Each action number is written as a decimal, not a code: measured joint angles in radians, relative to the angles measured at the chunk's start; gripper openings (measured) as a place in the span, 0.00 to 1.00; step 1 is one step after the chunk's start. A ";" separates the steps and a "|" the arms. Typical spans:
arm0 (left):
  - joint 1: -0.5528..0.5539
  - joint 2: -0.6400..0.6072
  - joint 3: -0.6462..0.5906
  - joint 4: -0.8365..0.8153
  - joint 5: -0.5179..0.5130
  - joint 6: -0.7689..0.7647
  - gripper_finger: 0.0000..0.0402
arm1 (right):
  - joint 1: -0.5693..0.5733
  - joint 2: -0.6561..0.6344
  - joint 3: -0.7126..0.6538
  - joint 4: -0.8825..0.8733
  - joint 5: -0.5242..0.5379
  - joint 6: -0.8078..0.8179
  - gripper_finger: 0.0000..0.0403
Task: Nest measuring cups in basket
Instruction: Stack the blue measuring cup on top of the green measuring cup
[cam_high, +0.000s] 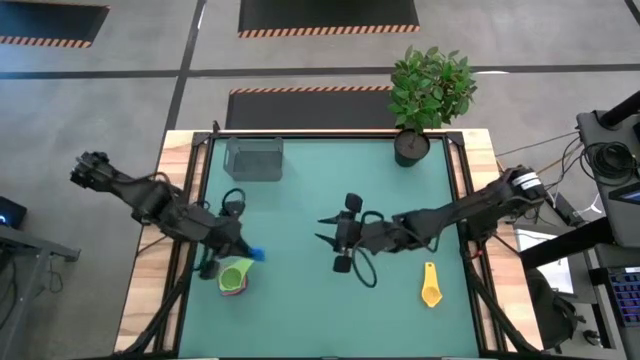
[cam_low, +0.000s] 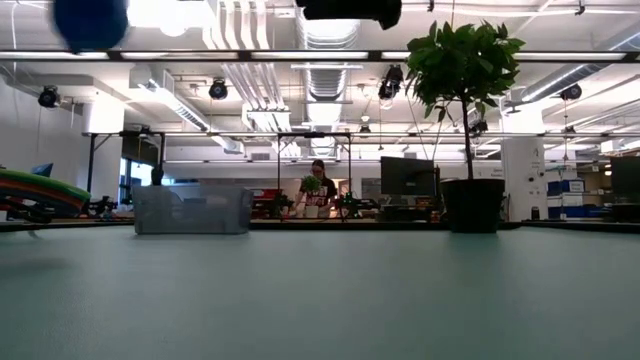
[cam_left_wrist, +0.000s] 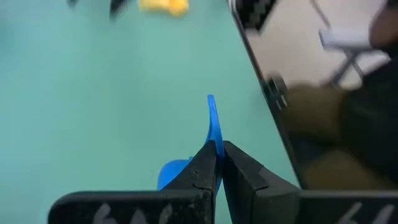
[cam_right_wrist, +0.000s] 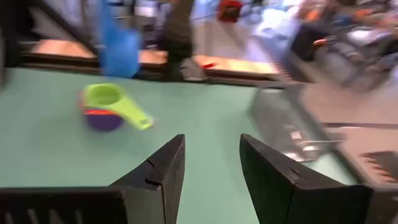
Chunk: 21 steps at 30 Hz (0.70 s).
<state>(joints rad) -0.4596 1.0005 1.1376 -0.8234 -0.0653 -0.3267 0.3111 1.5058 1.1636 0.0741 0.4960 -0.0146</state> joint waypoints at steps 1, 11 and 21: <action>0.001 0.002 0.032 -0.064 0.025 -0.020 0.00 | -0.004 -0.013 -0.005 -0.015 -0.039 0.011 0.35; 0.006 -0.021 0.073 -0.147 0.259 -0.073 0.00 | -0.007 -0.069 -0.126 -0.020 -0.156 0.003 0.31; 0.065 -0.064 -0.246 0.120 0.463 -0.324 0.00 | -0.018 -0.092 -0.155 -0.003 -0.156 -0.036 0.31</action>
<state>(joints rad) -0.3947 0.9366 0.8912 -0.7030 0.3976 -0.6509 0.2929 1.4139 1.0088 0.0707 0.3404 -0.0504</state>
